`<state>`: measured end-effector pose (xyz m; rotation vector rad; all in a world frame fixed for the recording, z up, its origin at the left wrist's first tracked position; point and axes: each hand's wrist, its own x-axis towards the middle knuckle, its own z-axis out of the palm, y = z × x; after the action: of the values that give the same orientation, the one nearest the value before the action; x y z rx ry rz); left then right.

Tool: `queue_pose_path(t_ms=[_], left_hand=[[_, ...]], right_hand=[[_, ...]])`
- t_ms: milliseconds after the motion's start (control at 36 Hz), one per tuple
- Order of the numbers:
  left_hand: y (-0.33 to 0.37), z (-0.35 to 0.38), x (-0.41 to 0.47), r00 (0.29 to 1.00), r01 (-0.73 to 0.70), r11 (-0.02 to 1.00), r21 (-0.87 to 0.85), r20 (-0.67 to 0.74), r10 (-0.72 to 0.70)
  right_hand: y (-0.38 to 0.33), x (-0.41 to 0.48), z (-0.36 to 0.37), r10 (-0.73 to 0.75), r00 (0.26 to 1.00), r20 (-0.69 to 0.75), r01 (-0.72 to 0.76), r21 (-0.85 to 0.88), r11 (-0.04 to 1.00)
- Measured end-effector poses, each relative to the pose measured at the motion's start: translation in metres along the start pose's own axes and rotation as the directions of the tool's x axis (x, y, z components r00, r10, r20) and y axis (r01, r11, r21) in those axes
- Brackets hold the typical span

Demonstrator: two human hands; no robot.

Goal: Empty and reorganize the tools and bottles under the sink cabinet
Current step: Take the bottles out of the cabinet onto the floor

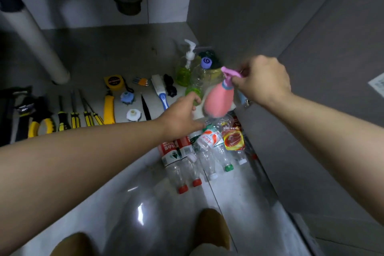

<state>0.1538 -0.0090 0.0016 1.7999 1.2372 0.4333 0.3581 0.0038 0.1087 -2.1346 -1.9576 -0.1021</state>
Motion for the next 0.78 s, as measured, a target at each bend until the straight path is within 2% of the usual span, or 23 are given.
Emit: queue_pose_path(t_ms=[56,139,222,306,361,444,583,639,722,778], left_hand=[[0.011,-0.004,-0.005,1.0,-0.017,0.999,0.042,-0.019,0.018],[0.022,-0.008,-0.013,1.0,-0.005,0.998,-0.063,-0.013,0.004],[0.017,-0.009,-0.019,0.998,0.018,0.98,-0.2,-0.061,-0.031],[-0.002,-0.013,-0.026,0.967,0.095,0.987,-0.132,-0.223,-0.123],[-0.015,-0.018,-0.029,0.937,0.154,0.975,-0.158,-0.289,-0.194],[-0.03,-0.031,-0.031,0.906,0.207,0.934,-0.292,-0.303,-0.296],[-0.052,-0.047,-0.036,0.882,0.241,0.873,-0.424,-0.28,-0.38],[-0.059,-0.049,-0.039,0.879,0.239,0.858,-0.455,-0.275,-0.39],[-0.061,-0.049,-0.042,0.883,0.226,0.843,-0.489,-0.262,-0.389],[-0.059,-0.048,-0.044,0.888,0.232,0.832,-0.504,-0.24,-0.393]], right_hand=[[-0.01,-0.004,-0.013,-0.009,0.996,0.09,0.001,0.09,0.996],[-0.028,-0.007,-0.022,-0.043,0.969,0.244,-0.04,0.325,0.945],[-0.041,-0.009,-0.014,-0.101,0.919,0.382,-0.145,0.564,0.813],[-0.04,0.0,0.005,-0.017,0.879,0.477,-0.366,0.697,0.617],[-0.037,0.011,0.022,0.098,0.882,0.462,-0.428,0.694,0.58],[-0.032,0.025,0.053,0.218,0.882,0.419,-0.452,0.615,0.646],[-0.041,0.04,0.095,0.215,0.845,0.49,-0.511,0.62,0.595],[-0.05,0.044,0.111,0.212,0.823,0.526,-0.547,0.636,0.545],[-0.059,0.048,0.127,0.268,0.788,0.554,-0.61,0.644,0.463],[-0.063,0.048,0.132,0.323,0.794,0.514,-0.606,0.641,0.471]])
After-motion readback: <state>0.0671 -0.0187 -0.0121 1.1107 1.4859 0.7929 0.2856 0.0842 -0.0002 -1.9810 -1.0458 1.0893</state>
